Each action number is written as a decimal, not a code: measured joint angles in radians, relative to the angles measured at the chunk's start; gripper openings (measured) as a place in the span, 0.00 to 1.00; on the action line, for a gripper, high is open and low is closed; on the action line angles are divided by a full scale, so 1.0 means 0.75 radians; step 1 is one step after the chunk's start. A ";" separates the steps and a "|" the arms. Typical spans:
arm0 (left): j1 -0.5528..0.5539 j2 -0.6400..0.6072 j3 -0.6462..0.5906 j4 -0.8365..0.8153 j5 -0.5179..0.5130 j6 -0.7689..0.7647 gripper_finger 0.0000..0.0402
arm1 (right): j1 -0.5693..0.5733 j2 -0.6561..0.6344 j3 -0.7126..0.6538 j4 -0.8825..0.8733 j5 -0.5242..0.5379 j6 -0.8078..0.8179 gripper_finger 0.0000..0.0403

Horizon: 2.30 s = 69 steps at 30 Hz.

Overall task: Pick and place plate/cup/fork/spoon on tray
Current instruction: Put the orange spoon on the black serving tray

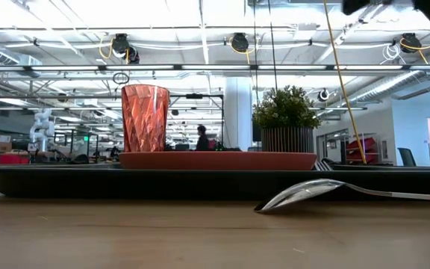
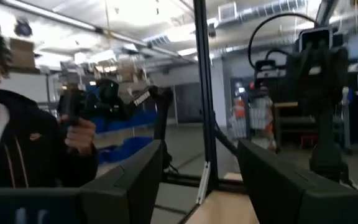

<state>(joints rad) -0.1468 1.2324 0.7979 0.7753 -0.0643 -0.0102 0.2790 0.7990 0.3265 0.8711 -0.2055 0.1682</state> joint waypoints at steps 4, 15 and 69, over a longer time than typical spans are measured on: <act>-0.012 -0.132 -0.122 0.085 -0.011 0.076 0.10 | 0.014 0.304 0.172 0.011 -0.001 0.030 0.50; -0.081 -0.267 -0.283 0.050 0.015 0.259 0.10 | 0.037 0.825 0.485 0.475 -0.065 0.092 0.50; -0.399 -0.708 -0.488 -0.067 -0.108 0.429 0.10 | 0.478 1.180 0.752 -1.064 0.310 1.468 0.50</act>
<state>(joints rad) -0.4459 0.7017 0.4316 0.7254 -0.1455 0.3115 0.6373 1.6842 0.8906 0.0729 0.0271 1.2691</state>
